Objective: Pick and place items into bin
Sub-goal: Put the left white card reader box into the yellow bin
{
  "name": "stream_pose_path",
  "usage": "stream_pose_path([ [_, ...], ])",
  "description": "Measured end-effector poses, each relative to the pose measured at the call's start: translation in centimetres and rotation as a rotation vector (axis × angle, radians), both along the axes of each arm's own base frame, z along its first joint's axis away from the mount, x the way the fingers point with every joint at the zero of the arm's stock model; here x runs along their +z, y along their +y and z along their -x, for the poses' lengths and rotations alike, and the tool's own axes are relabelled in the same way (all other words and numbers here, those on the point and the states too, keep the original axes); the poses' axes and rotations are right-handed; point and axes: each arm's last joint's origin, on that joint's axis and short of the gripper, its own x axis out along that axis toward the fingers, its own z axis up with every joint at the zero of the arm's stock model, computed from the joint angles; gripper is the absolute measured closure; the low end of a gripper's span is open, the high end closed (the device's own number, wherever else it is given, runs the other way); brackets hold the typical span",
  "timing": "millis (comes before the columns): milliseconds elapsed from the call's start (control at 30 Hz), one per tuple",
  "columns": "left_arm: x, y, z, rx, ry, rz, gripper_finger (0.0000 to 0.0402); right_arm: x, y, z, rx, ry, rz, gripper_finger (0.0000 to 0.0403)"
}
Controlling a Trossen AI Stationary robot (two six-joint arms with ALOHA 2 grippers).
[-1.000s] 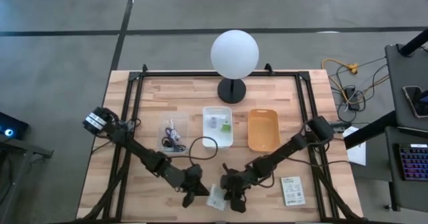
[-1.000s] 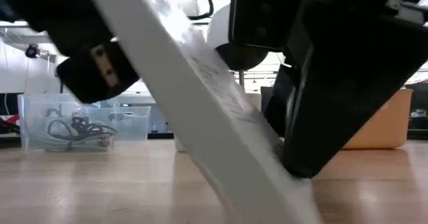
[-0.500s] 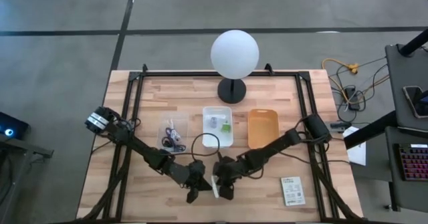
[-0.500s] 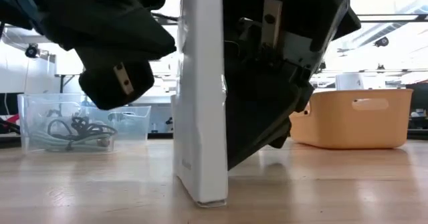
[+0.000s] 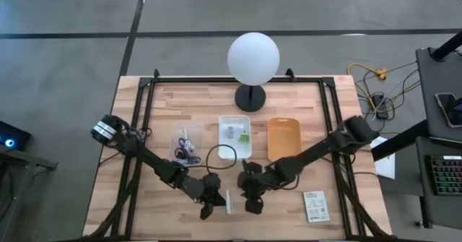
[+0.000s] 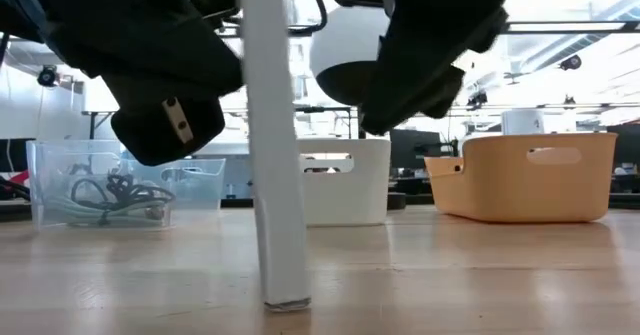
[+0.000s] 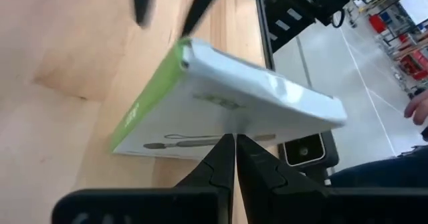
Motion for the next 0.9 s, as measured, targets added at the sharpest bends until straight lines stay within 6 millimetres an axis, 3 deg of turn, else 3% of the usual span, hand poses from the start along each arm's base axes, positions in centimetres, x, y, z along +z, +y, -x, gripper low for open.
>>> stream_pose_path([
  [200, 0.0, 0.0, 0.1, -0.001, 0.001, 0.000, 0.0402, 1.4, -0.4, 0.6, 0.269, -0.081, 0.255, 0.0237],
  [333, -0.2, 0.1, 0.1, 0.001, 0.004, -0.003, 0.0402, 2.5, -0.5, -0.1, 0.422, -0.150, 0.385, 0.0212],
  [633, -0.2, 0.6, -0.1, 0.019, 0.005, -0.005, 0.0402, 5.0, -1.4, -2.3, 0.637, -0.280, 0.566, 0.0202],
  [900, -0.3, 1.2, -0.4, 0.045, 0.005, -0.009, 0.0402, 4.6, -1.8, -1.8, 0.806, -0.246, 0.538, 0.0202],
])
